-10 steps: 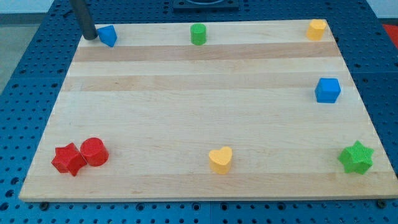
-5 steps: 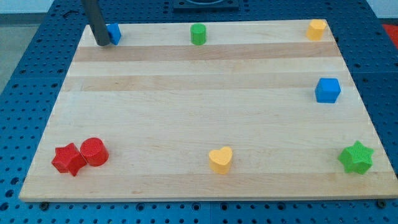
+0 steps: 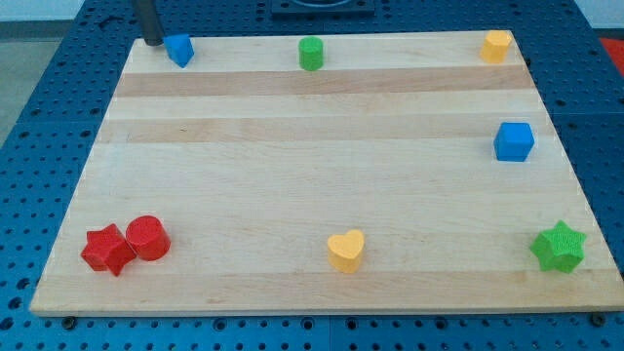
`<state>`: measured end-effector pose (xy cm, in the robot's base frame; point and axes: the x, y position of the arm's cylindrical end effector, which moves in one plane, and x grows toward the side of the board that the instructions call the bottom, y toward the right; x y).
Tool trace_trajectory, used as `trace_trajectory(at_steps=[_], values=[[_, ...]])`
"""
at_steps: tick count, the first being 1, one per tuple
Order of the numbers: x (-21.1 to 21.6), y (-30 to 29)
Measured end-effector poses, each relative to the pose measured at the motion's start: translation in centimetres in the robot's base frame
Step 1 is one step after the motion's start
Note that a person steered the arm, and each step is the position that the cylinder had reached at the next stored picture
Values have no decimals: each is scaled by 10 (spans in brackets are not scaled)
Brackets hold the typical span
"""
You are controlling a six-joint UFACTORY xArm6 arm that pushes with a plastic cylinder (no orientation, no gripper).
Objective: Push the blue triangle slightly down
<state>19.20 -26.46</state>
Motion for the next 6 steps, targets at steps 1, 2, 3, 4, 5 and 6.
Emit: trace_trajectory(at_steps=[1, 2, 3, 4, 5, 6], values=[[-1, 2], [-1, 24], [16, 47], [36, 68], [63, 78], [95, 81]])
